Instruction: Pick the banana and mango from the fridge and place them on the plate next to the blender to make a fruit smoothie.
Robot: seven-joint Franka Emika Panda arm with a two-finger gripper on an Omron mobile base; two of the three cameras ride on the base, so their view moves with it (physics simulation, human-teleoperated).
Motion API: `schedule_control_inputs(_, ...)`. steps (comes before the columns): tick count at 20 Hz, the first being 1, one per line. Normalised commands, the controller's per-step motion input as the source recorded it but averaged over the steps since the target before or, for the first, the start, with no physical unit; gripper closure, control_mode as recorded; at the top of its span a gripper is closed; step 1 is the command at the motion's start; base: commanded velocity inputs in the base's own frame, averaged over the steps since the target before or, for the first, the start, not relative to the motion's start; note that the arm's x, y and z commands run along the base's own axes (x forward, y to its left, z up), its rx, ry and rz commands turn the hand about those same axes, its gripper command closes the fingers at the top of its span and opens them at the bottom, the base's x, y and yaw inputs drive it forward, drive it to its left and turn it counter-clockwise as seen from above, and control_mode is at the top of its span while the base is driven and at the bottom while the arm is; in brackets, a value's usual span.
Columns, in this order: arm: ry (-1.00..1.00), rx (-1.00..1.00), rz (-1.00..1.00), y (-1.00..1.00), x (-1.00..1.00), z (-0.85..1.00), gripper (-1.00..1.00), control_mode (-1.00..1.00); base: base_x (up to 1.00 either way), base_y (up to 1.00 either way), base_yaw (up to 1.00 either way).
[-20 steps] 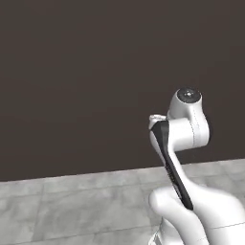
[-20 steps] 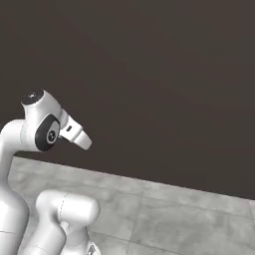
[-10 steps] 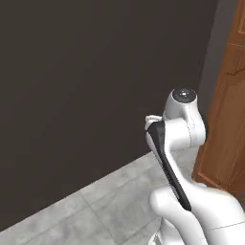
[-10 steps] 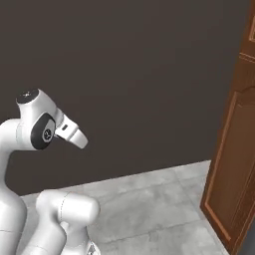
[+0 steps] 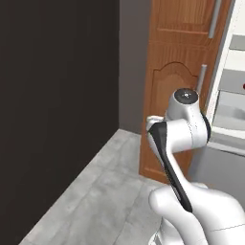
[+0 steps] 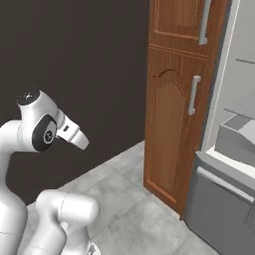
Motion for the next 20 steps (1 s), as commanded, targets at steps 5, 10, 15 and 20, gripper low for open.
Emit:
schedule_control_inputs(5, 0.00, 0.00, 0.00, 0.00, 0.00, 0.00, -1.00, 1.00, 0.59, 0.06, -0.67)
schedule_control_inputs(10, 0.00, 0.00, 0.00, 0.00, 0.00, 0.00, -1.00, 1.00, 0.38, -0.32, -0.56)
schedule_control_inputs(15, 0.00, 0.00, 0.00, 0.00, 0.00, 0.00, -1.00, 1.00, 0.59, -0.17, -0.41)
schedule_control_inputs(20, 0.00, 0.00, 0.00, 0.00, 0.00, 0.00, -1.00, 1.00, 0.40, -0.09, -0.19)
